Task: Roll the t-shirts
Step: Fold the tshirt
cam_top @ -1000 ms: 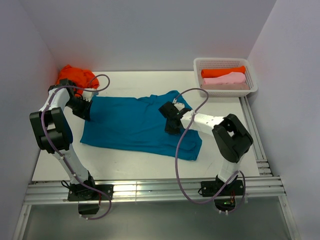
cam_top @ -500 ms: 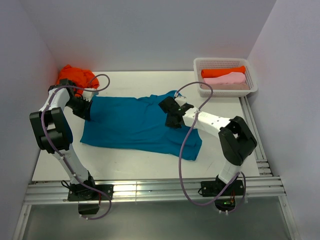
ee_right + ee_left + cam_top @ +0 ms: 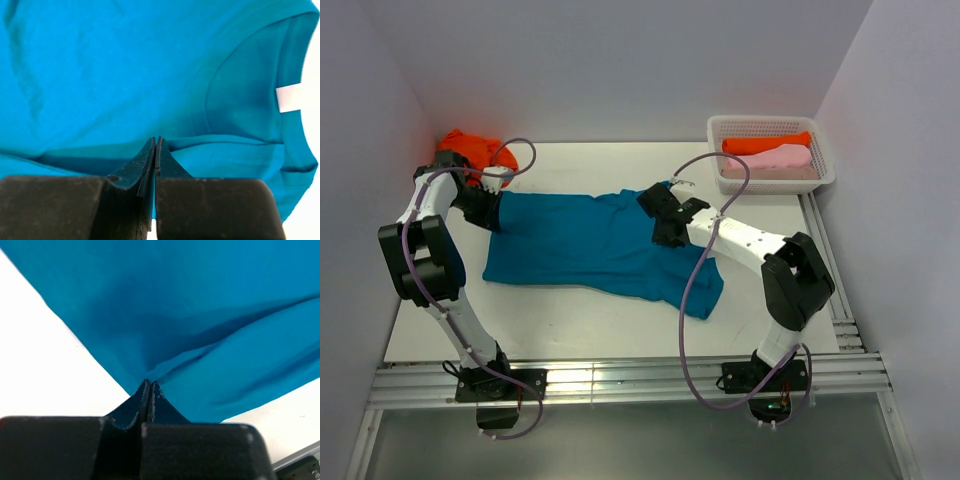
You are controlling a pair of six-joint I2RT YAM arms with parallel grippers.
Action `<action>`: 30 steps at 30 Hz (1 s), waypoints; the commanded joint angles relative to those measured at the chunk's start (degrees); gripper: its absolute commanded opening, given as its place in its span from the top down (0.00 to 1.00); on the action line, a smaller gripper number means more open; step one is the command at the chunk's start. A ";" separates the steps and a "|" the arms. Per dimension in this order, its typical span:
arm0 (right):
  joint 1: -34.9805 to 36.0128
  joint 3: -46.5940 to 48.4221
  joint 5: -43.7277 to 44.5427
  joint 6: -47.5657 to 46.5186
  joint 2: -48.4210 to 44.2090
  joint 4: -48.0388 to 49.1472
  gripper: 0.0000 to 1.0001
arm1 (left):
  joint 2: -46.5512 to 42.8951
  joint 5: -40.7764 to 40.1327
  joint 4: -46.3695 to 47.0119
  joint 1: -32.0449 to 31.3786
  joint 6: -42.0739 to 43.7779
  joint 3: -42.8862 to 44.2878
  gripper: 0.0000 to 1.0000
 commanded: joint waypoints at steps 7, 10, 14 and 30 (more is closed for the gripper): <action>-0.88 0.84 2.48 -1.00 0.58 -0.38 1.00 | -3.32 1.41 3.58 0.37 -3.79 2.98 1.00; -1.14 0.75 2.30 -1.09 1.01 0.06 1.00 | -2.53 1.49 3.15 0.46 -3.87 3.51 1.00; -1.14 1.19 2.13 -1.44 1.98 0.50 1.00 | -1.39 1.15 3.67 0.46 -4.40 3.33 1.00; -1.85 1.62 3.09 -1.79 6.38 1.83 0.80 | 2.74 0.62 9.82 0.46 -7.57 2.63 0.90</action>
